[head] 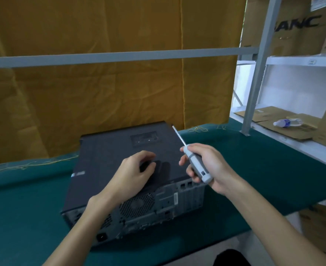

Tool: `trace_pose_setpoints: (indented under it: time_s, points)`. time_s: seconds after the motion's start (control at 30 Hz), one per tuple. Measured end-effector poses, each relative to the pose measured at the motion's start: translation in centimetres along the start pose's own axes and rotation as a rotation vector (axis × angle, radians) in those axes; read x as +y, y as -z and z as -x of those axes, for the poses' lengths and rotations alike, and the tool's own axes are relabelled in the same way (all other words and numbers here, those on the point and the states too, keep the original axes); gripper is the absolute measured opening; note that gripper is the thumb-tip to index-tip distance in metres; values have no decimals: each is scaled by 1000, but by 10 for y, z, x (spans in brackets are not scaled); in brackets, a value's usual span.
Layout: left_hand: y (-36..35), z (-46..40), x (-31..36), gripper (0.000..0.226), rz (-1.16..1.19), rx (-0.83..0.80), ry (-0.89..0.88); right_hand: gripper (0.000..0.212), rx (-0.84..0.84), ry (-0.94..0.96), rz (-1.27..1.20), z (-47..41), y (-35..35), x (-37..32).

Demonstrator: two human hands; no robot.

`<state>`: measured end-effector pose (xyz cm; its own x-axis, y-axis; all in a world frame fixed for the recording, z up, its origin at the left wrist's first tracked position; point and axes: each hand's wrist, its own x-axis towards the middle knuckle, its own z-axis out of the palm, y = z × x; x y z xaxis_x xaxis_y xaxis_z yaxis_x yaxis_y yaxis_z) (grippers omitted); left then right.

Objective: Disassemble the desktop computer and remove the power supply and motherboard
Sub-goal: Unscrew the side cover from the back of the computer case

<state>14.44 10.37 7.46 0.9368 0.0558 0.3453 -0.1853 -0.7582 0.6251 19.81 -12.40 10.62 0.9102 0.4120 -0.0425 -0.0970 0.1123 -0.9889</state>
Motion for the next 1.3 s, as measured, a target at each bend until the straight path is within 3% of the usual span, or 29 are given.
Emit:
trace_pose_setpoints:
  time_s: [0.23, 0.47, 0.83, 1.3]
  points:
    - [46, 84, -32, 53, -43, 76, -10, 26, -102, -139, 72, 94, -82, 54]
    - [64, 123, -44, 53, -77, 142, -31, 27, -160, -185, 168, 136, -129, 88]
    - [55, 130, -45, 50, -161, 276, -61, 24, -113, -184, 213, 144, -138, 93]
    - [52, 130, -43, 47, -159, 324, -65, 26, -91, -229, 160, 145, -141, 89]
